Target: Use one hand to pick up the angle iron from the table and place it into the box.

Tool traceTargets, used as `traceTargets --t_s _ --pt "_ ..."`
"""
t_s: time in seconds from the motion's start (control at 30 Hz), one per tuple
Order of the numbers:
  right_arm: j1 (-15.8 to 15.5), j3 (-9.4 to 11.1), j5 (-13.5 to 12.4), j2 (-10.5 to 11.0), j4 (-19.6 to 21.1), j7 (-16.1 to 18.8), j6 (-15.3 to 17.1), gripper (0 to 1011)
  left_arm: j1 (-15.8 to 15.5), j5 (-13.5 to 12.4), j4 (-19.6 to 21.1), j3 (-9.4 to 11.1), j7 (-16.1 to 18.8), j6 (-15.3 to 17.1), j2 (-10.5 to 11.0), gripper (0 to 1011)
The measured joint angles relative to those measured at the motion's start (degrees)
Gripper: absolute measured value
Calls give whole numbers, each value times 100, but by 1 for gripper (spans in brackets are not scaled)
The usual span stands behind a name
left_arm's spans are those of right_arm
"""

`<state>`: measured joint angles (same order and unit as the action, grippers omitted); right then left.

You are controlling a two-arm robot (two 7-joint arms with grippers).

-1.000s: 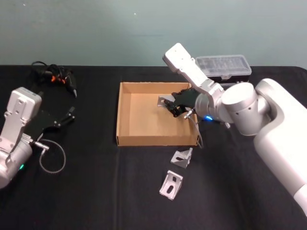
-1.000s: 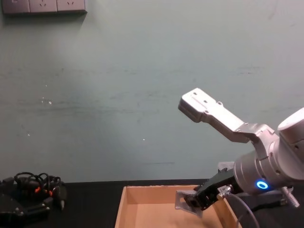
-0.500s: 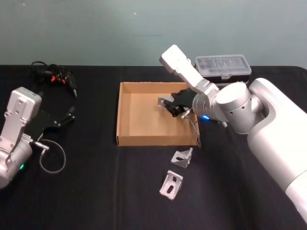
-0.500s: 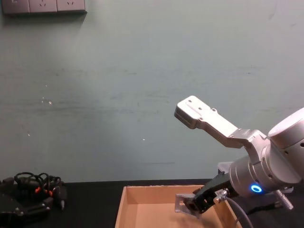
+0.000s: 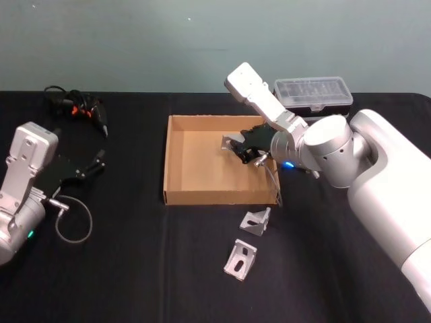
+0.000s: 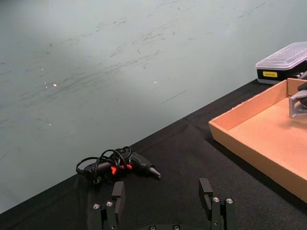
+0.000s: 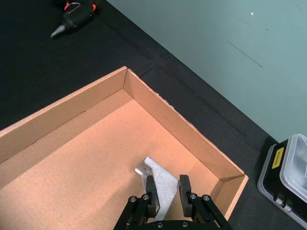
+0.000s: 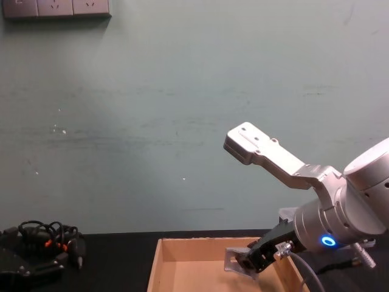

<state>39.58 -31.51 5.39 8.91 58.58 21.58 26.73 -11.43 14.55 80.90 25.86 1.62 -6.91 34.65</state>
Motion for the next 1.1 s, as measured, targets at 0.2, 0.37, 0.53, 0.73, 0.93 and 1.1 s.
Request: traceTargets --t_s 0.2,0.37,0.53,0.73,0.93,1.1 --pt "0 0 -2 1 2 -5 0 392 0 0 0 0 0 0 0 1011" --pt "0 0 -3 0 4 -9 0 527 0 0 0 0 0 0 0 1011" --pt "0 0 -5 1 5 -9 0 697 0 0 0 0 0 0 0 1011" --pt "0 0 -9 1 5 -9 0 882 0 0 0 0 0 0 0 1011" --pt "-7 5 -10 3 15 -9 1 1004 0 0 0 0 0 0 0 1011" --pt "-358 178 -40 208 620 53 -7 1004 0 1 0 0 0 0 0 1011"
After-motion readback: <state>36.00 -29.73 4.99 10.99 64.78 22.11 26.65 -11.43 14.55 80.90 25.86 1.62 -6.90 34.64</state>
